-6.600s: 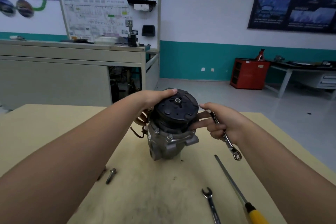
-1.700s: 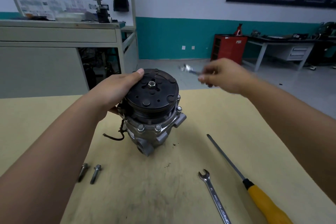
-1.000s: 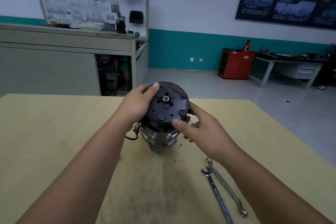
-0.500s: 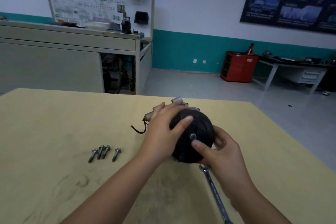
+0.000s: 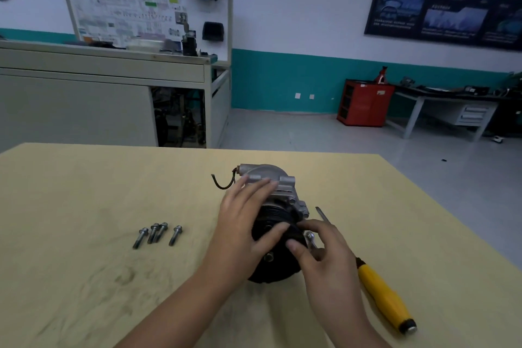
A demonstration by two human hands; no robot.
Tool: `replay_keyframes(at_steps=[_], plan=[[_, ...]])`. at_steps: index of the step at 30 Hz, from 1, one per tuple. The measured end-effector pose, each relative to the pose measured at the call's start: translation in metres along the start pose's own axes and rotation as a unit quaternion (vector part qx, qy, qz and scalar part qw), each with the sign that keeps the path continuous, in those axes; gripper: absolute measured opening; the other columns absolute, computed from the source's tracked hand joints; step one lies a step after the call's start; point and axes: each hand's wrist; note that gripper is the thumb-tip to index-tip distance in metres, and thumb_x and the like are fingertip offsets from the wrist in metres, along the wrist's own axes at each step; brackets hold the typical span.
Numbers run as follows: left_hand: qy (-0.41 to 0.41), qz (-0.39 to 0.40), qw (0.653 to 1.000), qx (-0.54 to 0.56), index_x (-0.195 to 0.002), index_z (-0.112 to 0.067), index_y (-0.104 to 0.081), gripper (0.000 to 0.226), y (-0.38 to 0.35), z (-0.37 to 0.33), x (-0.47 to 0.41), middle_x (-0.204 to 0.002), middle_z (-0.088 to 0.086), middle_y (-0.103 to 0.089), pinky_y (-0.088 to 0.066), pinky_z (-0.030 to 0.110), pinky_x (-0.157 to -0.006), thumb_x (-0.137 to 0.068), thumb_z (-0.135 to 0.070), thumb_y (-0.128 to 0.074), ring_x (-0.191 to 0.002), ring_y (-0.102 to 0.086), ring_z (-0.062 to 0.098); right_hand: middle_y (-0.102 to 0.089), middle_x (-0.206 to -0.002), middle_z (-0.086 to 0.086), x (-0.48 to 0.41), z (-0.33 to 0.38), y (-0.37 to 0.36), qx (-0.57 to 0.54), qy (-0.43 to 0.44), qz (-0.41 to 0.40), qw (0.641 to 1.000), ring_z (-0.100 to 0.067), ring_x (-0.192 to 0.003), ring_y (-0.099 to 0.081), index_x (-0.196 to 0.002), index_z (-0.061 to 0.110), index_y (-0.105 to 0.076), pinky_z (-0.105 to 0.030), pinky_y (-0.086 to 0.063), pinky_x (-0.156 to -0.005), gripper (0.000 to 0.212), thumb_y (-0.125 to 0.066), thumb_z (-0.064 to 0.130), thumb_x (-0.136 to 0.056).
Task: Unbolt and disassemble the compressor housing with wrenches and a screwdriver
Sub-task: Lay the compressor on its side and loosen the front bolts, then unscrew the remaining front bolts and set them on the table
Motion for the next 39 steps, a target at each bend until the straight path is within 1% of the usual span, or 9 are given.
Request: replay_keyframes(at_steps=[3,6,9,12,19,22,28,32,39], plan=[[0.087,-0.011,0.995,0.044,-0.133,-0.048,-0.030,0.063,-0.002,0.002,0.004,-0.145,-0.018,-0.031,-0.023,0.027,-0.114,-0.079,-0.046,-0.062,-0.140,-0.020,0.006,-0.053,-0.105,0.033,0.007,-0.002,0.009,0.008,-0.018,0.052,0.998,0.004,-0.091,-0.060,-0.097,0.052,-0.052,-0.015,-0.052,-0.070,0.032,-0.069,0.030,-0.083],[0.101,-0.008,0.994,0.051,-0.137,-0.044,-0.034,0.066,-0.002,0.001,0.008,-0.147,-0.014,-0.031,-0.032,0.035,-0.112,-0.076,-0.049,-0.057,-0.137,-0.028,0.004,-0.063,-0.090,0.016,0.011,-0.010,0.034,0.007,-0.052,-0.046,0.998,-0.008,-0.065,-0.064,-0.086,0.040,-0.060,-0.032,-0.054,-0.063,0.014,-0.062,0.026,-0.086],[0.089,-0.004,0.995,0.039,-0.135,-0.046,-0.031,0.064,-0.002,0.000,0.017,-0.149,-0.018,-0.024,-0.028,0.032,-0.114,-0.076,-0.051,-0.056,-0.138,-0.022,-0.001,-0.061,-0.078,0.006,0.013,-0.019,0.051,0.169,-0.094,0.003,0.981,-0.011,-0.061,-0.054,-0.075,0.027,-0.054,-0.029,-0.046,-0.061,0.015,-0.057,0.020,-0.088],[0.073,-0.006,0.996,0.042,-0.130,-0.049,-0.030,0.063,-0.004,-0.001,0.032,-0.149,-0.021,-0.016,-0.026,0.028,-0.113,-0.073,-0.059,-0.055,-0.139,-0.017,-0.002,-0.054,-0.089,0.007,0.016,-0.018,0.036,0.380,-0.132,0.181,0.897,-0.009,-0.078,-0.053,-0.086,0.026,-0.046,-0.023,-0.039,-0.060,0.016,-0.051,0.041,-0.089],[0.038,-0.057,0.997,0.041,-0.133,-0.053,-0.019,0.073,-0.018,-0.008,0.055,-0.153,-0.011,-0.005,-0.014,0.008,-0.109,-0.071,-0.056,-0.059,-0.142,-0.009,0.003,-0.048,-0.086,-0.001,0.000,-0.017,0.023,0.518,-0.142,0.275,0.797,-0.018,-0.086,-0.055,-0.104,0.016,-0.054,-0.024,-0.041,-0.061,0.011,-0.048,0.015,-0.095],[0.036,-0.067,0.996,0.048,-0.135,-0.049,-0.014,0.080,-0.019,-0.006,0.055,-0.154,0.001,-0.012,-0.018,0.021,-0.113,-0.071,-0.058,-0.060,-0.144,-0.013,0.010,-0.049,-0.088,-0.006,0.001,-0.013,0.025,0.548,-0.116,0.314,0.766,-0.022,-0.091,-0.056,-0.113,0.015,-0.053,-0.024,-0.039,-0.058,0.020,-0.049,0.014,-0.093],[0.048,-0.060,0.987,0.143,-0.137,-0.049,-0.019,0.064,-0.010,0.002,0.061,-0.151,-0.009,-0.024,-0.024,0.025,-0.112,-0.082,-0.063,-0.049,-0.142,-0.021,0.009,-0.041,-0.066,-0.001,0.001,-0.019,0.038,0.509,-0.091,0.279,0.809,-0.014,-0.057,-0.041,-0.065,0.014,-0.041,-0.022,-0.026,-0.044,0.025,-0.047,0.015,-0.090],[0.162,-0.142,0.958,0.191,-0.119,-0.051,-0.037,0.040,-0.004,0.010,0.056,-0.129,-0.029,-0.045,-0.037,0.023,-0.102,-0.087,-0.028,-0.045,-0.120,-0.043,-0.009,-0.057,-0.053,-0.002,-0.007,-0.013,0.066,0.166,-0.180,0.219,0.944,-0.017,-0.047,-0.050,-0.078,0.005,-0.055,-0.020,-0.034,-0.043,0.017,-0.044,0.010,-0.090],[0.225,-0.200,0.948,0.103,-0.077,-0.028,-0.055,0.024,0.011,0.010,0.045,-0.084,-0.010,-0.058,-0.037,0.007,-0.065,-0.087,-0.007,-0.053,-0.079,-0.052,-0.002,-0.030,-0.048,-0.001,0.026,0.039,0.066,-0.120,-0.130,0.150,0.973,-0.012,-0.037,-0.024,-0.086,0.003,-0.058,-0.020,-0.022,-0.038,0.023,-0.040,0.012,-0.097]])
Point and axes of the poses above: each hand's wrist, its own x-axis away from the middle knuckle, its own y-axis out of the back of the hand, z = x × y
